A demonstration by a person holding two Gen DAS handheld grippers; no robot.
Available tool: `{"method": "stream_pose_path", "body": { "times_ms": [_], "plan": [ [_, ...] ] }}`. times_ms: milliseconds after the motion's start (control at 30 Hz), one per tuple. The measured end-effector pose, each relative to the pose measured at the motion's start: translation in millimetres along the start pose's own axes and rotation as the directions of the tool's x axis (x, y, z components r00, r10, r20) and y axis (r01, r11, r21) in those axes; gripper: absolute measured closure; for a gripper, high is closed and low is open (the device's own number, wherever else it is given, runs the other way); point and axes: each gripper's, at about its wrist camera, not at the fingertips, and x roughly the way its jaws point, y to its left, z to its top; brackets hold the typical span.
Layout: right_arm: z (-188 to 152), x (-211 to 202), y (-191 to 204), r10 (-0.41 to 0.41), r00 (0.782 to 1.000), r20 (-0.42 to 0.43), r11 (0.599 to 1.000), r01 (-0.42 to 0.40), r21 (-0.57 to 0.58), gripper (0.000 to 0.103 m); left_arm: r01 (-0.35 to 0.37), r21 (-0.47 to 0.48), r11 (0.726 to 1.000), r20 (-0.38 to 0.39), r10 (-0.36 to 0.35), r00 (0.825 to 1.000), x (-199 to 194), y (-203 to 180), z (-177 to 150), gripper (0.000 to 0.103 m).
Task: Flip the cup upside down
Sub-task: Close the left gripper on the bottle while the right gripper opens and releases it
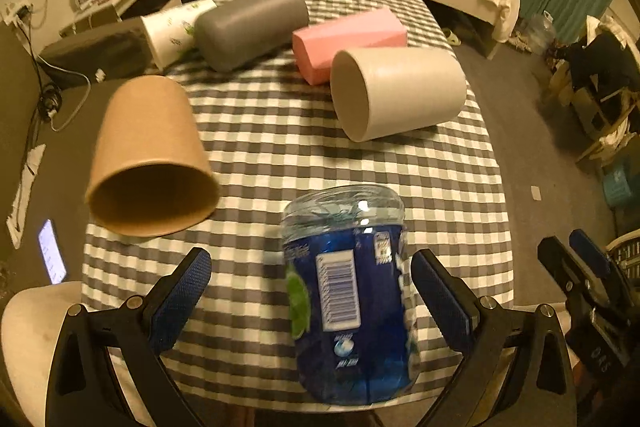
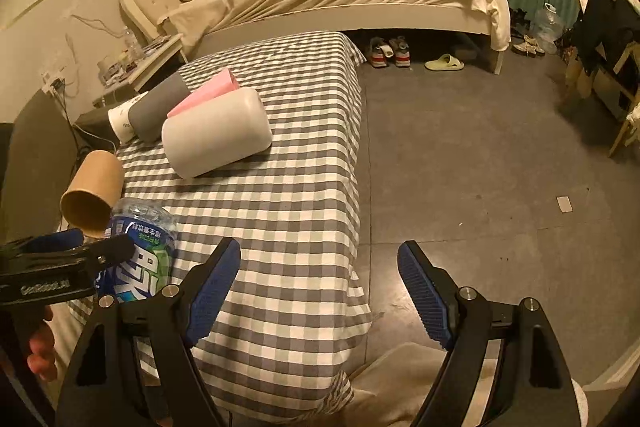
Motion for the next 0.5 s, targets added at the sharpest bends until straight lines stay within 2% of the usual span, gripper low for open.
{"method": "stream_pose_path", "body": {
  "times_ms": [67,133,233,367,500],
  "plan": [
    [0.5,1.2,-0.1,-0.001,1.000,-0.003,1.000,0.001,0.001,0.022,0.015,0.006,1.000,-0.027,-0.015,1.000,8.0,-1.6,4.1,0.002],
    [1.3,1.3,0.2,0.000,1.000,-0.003,1.000,0.000,0.003,0.022,0.026,0.005,1.000,-0.054,-0.026,0.998,15.7,-1.3,8.0,0.007],
    [1.6,2.3,0.4,0.000,1.000,-0.005,1.000,0.000,0.007,0.022,0.063,-0.005,0.998,-0.102,-0.063,0.993,24.6,0.1,10.6,0.026],
    [1.4,3.9,1.1,-0.006,1.000,-0.009,1.000,0.006,0.009,0.022,0.071,0.027,0.997,-0.097,-0.068,0.993,21.4,-0.7,12.4,0.026],
    [2.9,4.4,1.8,-0.009,1.000,-0.008,1.000,0.009,0.015,0.022,0.065,0.034,0.997,-0.045,-0.063,0.997,8.4,1.8,19.2,0.026]
  ]
}}
